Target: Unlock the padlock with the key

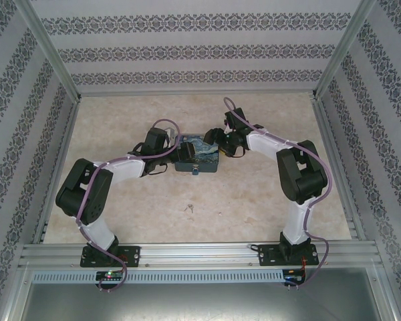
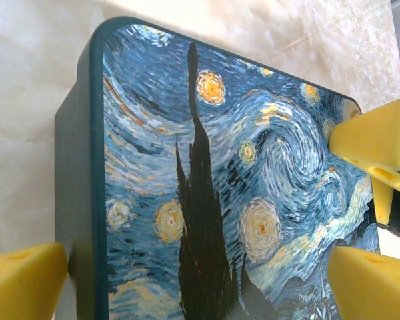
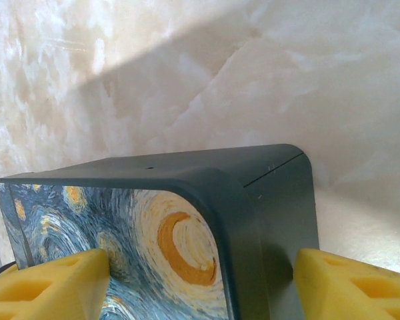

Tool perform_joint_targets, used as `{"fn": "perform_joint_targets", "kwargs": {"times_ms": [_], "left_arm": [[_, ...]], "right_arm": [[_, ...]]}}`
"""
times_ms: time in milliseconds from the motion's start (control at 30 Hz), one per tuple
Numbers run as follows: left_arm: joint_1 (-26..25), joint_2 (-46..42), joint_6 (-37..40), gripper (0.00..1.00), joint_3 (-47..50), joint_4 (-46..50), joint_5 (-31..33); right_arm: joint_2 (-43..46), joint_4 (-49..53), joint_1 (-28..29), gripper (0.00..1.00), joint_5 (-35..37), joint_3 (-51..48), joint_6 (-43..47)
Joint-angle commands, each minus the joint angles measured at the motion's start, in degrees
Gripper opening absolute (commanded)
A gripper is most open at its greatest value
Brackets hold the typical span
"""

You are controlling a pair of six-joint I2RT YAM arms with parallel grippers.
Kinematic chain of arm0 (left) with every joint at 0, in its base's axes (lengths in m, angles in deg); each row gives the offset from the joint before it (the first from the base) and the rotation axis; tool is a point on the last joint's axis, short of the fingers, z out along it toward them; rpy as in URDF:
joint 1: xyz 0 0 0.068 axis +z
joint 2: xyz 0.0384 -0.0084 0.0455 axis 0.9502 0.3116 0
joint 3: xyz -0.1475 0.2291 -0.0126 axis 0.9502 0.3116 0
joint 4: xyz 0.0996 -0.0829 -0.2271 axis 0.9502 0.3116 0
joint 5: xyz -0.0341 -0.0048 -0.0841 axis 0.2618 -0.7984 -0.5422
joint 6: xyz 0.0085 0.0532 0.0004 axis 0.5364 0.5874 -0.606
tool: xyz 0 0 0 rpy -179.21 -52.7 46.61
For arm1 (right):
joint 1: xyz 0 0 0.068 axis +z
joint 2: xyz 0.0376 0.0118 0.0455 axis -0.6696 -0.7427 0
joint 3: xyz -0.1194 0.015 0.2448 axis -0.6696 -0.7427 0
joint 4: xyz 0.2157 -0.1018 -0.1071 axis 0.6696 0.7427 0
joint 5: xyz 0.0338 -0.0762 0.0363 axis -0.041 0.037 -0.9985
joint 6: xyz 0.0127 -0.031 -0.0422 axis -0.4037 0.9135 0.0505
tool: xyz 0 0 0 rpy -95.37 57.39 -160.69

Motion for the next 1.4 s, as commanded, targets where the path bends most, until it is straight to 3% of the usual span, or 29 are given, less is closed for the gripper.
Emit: {"fn": "perform_joint_targets", "kwargs": {"times_ms": [0, 233, 300, 567, 733, 1000, 1100, 1167, 1233, 1267, 1367], "left_arm": [[-1.0, -1.7, -0.8, 1.0, 0.2, -2.6, 0.3], [-0.9, -1.6, -1.3, 0.99, 0.4, -1.9, 2.9], [-0.5, -2.0, -1.6, 0.99, 0.4, -1.0, 4.8], [4.6, -6.2, -1.6, 0.99, 0.0, 0.7, 7.1], [8.6, -10.5, 1.1, 0.99, -1.2, 5.5, 5.7], [11.1, -19.0, 5.7, 0.99, -0.1, 10.6, 5.2], [11.3, -21.7, 6.2, 0.99, 0.9, 11.1, 4.7], [11.3, -23.3, 6.1, 0.99, 1.7, 11.0, 4.3], [11.4, -24.8, 5.8, 0.99, 2.8, 10.7, 3.9], [11.4, -25.7, 5.7, 0.99, 3.3, 10.7, 3.7], [11.4, -28.0, 5.4, 0.99, 4.5, 10.7, 3.2]], "right_arm": [[0.8, 0.7, 1.4, 0.76, -0.1, -1.7, -0.8], [1.5, 1.3, 1.4, 0.86, 1.4, -1.4, -0.2], [2.5, 1.6, 1.0, 0.98, 2.7, -1.9, 0.1], [9.2, 3.2, -2.4, 0.98, 6.5, -5.5, 1.4], [14.2, 10.0, -2.6, 0.98, 10.6, -5.0, 7.8], [23.5, 19.9, 5.2, 0.98, 28.7, -3.6, 19.6], [28.2, 19.2, 4.7, 0.98, 27.1, -5.5, 18.1], [31.4, 18.0, 2.3, 0.98, 26.1, -8.4, 12.1], [34.5, 13.9, -2.3, 0.98, 18.1, -13.4, 7.4], [35.4, 12.1, -3.6, 0.98, 14.8, -15.3, 6.8], [36.0, 14.6, -1.5, 0.98, 16.4, -15.6, 10.1]]}}
